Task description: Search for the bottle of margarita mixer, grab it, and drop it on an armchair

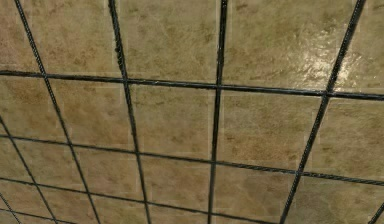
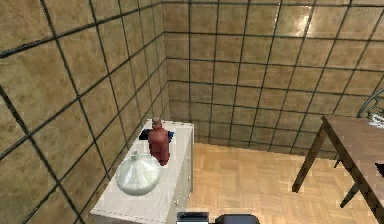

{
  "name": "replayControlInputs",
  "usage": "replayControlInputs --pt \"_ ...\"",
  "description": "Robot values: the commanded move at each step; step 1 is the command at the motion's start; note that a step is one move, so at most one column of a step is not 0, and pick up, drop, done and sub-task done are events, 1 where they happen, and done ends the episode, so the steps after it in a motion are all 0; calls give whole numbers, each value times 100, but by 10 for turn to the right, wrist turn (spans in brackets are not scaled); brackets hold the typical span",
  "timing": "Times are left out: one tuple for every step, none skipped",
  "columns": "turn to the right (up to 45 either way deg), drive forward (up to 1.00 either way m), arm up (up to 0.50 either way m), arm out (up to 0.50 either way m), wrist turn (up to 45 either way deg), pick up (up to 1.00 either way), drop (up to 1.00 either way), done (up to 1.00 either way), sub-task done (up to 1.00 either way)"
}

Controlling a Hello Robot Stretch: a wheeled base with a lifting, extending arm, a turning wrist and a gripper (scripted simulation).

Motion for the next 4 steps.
replayControlInputs --pt "0 0 0 38 0 0 0 0 0" --pt "0 0 0 0 450 0 0 0 0" --pt "0 0 0 0 450 0 0 0 0" --pt "0 0 0 0 450 0 0 0 0"
